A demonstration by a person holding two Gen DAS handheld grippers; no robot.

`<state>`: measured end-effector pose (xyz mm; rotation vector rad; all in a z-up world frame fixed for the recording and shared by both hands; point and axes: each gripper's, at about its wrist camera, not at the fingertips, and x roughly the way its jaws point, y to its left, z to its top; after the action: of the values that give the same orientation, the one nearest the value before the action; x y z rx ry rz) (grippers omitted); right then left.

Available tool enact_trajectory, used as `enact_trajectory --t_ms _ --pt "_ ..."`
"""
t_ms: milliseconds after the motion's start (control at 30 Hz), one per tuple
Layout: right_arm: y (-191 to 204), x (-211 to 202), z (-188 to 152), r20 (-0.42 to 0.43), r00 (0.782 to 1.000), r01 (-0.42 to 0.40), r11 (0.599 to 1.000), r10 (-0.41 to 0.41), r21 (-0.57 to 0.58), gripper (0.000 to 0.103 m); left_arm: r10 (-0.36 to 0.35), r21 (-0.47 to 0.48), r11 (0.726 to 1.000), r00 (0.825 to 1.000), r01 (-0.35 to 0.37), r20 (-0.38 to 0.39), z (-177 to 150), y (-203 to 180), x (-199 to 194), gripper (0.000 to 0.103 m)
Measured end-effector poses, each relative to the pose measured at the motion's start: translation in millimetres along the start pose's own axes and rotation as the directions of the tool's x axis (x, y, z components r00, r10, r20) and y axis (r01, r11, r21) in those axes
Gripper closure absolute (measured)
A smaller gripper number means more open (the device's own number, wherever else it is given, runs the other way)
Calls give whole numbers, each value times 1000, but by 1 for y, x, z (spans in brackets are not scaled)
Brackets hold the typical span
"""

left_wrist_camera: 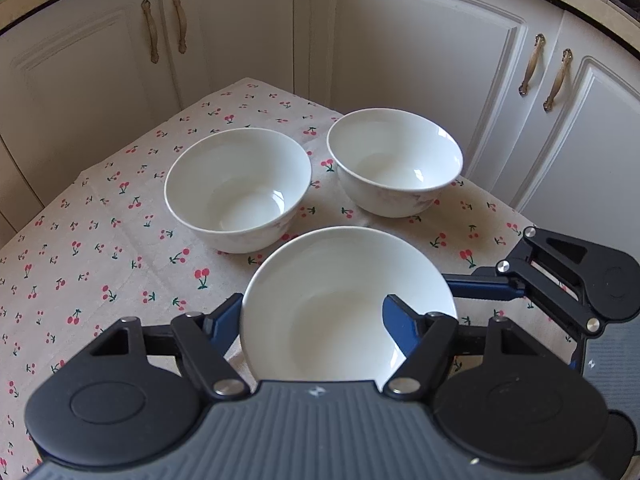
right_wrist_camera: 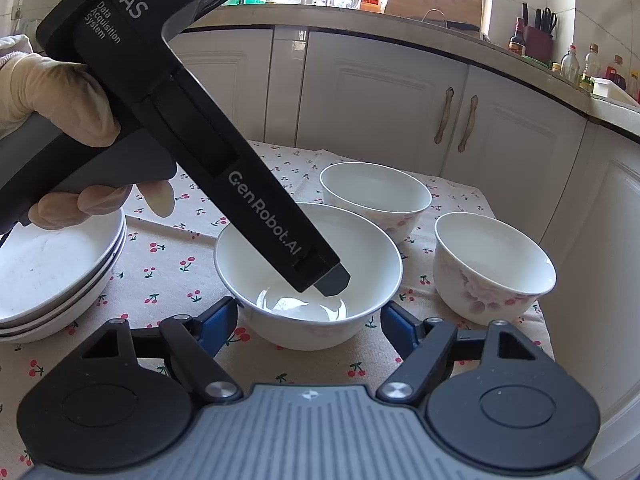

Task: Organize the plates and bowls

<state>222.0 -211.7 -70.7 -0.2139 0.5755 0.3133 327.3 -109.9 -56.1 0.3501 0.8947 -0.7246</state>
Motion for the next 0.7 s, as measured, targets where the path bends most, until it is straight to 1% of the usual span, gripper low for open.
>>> enact_trajectory --t_ms 333,700 --pt "5 -9 3 -8 1000 -9 1000 9 -25 21 0 0 1000 1000 0 -7 -8 -6 -9 30" --pt "15 -50 0 1 999 -33 998 33 -48 21 -8 -15 1000 1000 8 21 -23 -31 -43 30"
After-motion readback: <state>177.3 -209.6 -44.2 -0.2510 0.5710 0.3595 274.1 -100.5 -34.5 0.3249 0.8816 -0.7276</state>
